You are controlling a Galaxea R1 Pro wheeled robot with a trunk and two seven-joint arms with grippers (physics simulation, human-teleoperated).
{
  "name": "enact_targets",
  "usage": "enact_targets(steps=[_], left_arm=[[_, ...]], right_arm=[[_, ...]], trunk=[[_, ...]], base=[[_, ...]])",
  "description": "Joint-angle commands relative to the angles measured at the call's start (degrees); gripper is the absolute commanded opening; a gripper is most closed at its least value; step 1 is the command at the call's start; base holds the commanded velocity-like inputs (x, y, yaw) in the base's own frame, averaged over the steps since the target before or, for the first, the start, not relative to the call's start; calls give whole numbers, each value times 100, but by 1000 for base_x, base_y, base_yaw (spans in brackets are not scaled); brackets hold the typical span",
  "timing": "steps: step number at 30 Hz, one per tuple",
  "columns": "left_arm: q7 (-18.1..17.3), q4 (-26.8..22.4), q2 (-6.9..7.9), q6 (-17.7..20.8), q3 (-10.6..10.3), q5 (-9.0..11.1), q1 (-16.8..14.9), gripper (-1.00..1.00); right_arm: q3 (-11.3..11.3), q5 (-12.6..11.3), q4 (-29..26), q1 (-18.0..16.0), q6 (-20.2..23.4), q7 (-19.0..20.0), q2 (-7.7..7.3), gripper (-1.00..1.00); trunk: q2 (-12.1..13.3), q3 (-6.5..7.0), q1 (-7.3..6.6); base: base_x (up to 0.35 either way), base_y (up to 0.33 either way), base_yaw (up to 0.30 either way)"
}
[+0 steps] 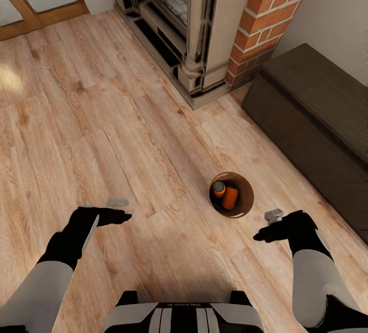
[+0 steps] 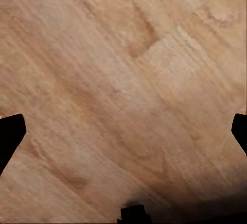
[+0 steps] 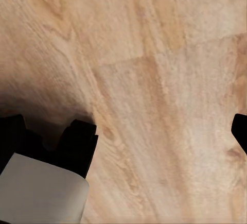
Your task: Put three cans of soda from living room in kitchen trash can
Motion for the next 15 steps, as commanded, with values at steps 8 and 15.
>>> enact_targets(steps=[8, 15], left_arm=[[991, 1738, 46, -725, 34, 49, 163, 100], [1956, 2571, 70, -1242, 49, 141, 440, 100]], right_arm=[[-557, -8, 4, 523, -661, -16, -143, 100], [-1196, -17, 95, 892, -1135, -341, -205, 100]], trunk=[[322, 144, -176], [603, 270, -330]], base=[[0, 0, 0], [0, 0, 0]])
